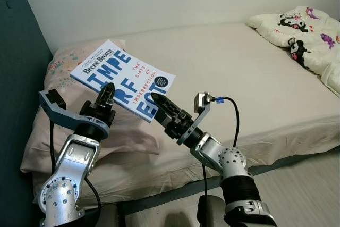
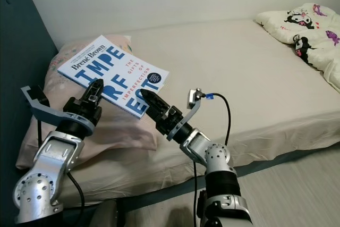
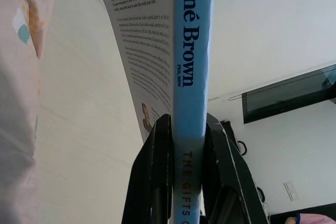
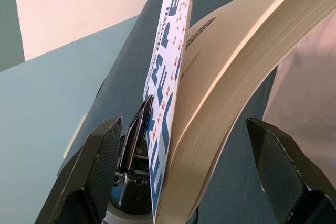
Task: Clean up the room
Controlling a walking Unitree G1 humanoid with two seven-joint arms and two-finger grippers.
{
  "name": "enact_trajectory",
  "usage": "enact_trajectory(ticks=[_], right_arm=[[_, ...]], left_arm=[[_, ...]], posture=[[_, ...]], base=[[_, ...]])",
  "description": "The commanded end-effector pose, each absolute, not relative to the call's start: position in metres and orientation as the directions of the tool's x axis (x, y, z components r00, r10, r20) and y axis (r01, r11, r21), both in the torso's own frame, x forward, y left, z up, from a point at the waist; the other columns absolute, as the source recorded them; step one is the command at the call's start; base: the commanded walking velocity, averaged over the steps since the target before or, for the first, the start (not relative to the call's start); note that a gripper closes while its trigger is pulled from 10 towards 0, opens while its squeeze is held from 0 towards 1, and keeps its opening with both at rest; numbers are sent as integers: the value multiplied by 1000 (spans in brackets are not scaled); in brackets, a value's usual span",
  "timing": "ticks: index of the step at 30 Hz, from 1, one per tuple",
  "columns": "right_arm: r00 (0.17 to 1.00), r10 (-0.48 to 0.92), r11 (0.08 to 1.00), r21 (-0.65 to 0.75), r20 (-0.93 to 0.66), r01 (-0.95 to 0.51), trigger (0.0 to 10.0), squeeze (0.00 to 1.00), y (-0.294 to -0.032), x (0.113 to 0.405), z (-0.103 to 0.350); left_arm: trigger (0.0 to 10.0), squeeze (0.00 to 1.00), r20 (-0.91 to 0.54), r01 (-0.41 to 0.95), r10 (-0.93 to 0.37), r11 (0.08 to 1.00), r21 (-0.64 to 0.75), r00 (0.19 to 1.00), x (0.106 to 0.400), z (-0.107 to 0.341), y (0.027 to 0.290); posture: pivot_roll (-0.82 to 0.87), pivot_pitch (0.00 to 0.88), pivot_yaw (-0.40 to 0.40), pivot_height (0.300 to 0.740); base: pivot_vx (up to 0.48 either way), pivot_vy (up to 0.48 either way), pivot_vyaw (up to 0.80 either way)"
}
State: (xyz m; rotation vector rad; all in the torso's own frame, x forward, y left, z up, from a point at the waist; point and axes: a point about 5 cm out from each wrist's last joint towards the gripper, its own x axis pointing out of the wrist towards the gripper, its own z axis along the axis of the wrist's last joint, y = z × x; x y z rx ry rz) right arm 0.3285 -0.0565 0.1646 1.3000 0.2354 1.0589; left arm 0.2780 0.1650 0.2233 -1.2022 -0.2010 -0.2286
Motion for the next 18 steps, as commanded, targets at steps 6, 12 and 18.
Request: enact_trajectory(ticks=[6, 12, 18], right_arm=[[522, 721, -174, 849, 455, -499, 0, 0, -54, 328, 170], [546, 676, -214, 840, 495, -498, 0, 0, -60, 331, 173], [563, 649, -225, 836, 512, -500, 1098, 0, -63, 335, 176]], left_arm=[[10000, 0, 315, 322, -76, 345, -882, 946, 275, 232, 165], [10000, 0, 316, 324, -79, 345, -881, 945, 276, 232, 165], [10000, 0, 315, 322, -78, 341, -883, 946, 275, 232, 166]], posture=[[73, 168, -18, 577], [75, 167, -16, 577], [76, 166, -17, 577]], base=[[0, 0, 0], [0, 0, 0], [0, 0, 0]])
